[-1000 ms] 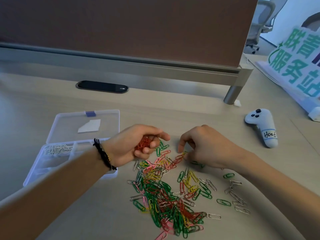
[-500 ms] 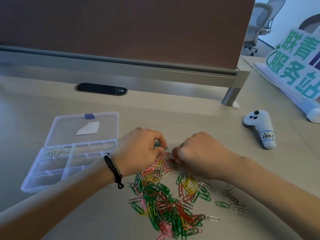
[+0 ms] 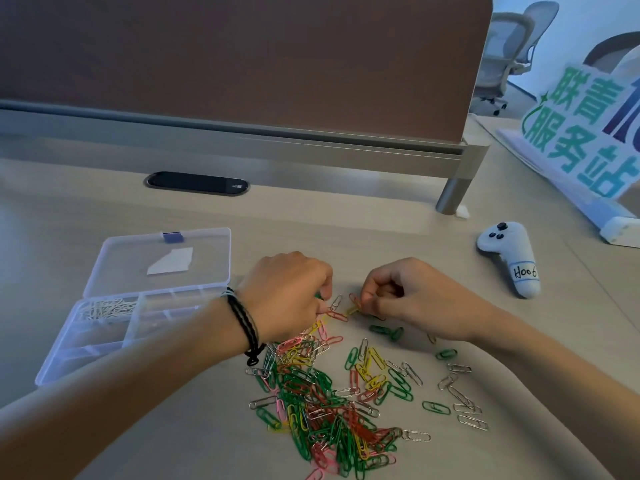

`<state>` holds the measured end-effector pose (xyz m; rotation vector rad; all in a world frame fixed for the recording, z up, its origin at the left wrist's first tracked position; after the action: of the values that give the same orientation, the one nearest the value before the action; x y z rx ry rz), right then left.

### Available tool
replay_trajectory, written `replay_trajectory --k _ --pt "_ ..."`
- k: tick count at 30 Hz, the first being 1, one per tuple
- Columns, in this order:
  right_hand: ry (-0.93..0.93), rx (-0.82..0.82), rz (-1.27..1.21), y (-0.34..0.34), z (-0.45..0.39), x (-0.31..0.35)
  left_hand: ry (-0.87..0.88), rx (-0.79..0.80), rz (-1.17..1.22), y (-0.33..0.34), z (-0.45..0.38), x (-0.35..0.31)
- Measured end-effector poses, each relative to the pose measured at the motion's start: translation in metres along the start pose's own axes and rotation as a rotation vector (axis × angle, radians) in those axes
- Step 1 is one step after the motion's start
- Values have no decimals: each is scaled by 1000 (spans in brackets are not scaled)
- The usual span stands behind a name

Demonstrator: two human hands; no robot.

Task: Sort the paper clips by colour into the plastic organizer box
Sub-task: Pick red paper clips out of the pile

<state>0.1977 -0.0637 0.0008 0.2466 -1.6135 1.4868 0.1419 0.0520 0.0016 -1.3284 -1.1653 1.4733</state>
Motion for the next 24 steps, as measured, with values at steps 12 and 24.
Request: replay_trajectory --k 12,24 --pt "156 49 -395 19 -4 -5 317 212 -667 16 3 -60" --pt "-9 36 -340 13 -6 30 -318 470 1846 48 26 -12"
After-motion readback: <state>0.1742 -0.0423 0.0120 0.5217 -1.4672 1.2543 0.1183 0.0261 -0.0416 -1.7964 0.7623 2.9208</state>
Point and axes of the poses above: each hand's wrist, its own z-axis away from the middle knuckle, its own y-axis out of the palm, x = y × z, the point moved 9 cm from there along -z, towards the middle knuckle, and after that the axes turned 4 degrees about z, right-handed, at the moved point
